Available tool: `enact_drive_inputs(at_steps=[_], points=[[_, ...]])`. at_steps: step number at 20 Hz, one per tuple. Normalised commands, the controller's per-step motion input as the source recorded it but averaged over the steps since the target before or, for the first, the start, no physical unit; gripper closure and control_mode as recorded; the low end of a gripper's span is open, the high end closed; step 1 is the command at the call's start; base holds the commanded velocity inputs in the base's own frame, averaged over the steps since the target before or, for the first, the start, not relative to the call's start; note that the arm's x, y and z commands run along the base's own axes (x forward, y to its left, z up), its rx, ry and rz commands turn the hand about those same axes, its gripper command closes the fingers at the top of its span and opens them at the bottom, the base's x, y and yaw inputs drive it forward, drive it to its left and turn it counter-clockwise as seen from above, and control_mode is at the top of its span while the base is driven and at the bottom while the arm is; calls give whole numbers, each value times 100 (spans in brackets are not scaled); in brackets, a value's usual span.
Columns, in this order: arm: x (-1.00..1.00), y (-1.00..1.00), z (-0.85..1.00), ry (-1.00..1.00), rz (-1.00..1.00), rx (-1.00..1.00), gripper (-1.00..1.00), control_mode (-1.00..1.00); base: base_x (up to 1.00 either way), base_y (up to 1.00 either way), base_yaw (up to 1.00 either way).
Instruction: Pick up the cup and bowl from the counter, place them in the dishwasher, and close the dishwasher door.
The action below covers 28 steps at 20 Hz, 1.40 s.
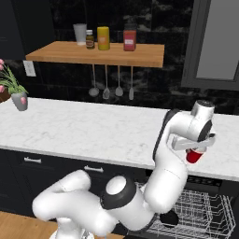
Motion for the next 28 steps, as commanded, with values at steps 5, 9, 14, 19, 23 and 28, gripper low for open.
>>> enact_drive_inputs(at_steps=[5, 9, 14, 19, 23, 28], points=[[-100, 19, -14, -7, 0, 0, 100, -100, 0, 0, 0], [-64, 0, -11, 9, -15, 0, 100, -100, 0, 0, 0], [-23, -6, -11, 19, -31, 1, 100, -100, 0, 0, 0], [0, -2, -21, 17, -21, 3, 100, -100, 0, 0, 0], [0, 0, -30, 6, -6, 4, 100, -100, 0, 0, 0], [0, -9, -48, 0, 0, 9, 100, -100, 0, 0, 0]])
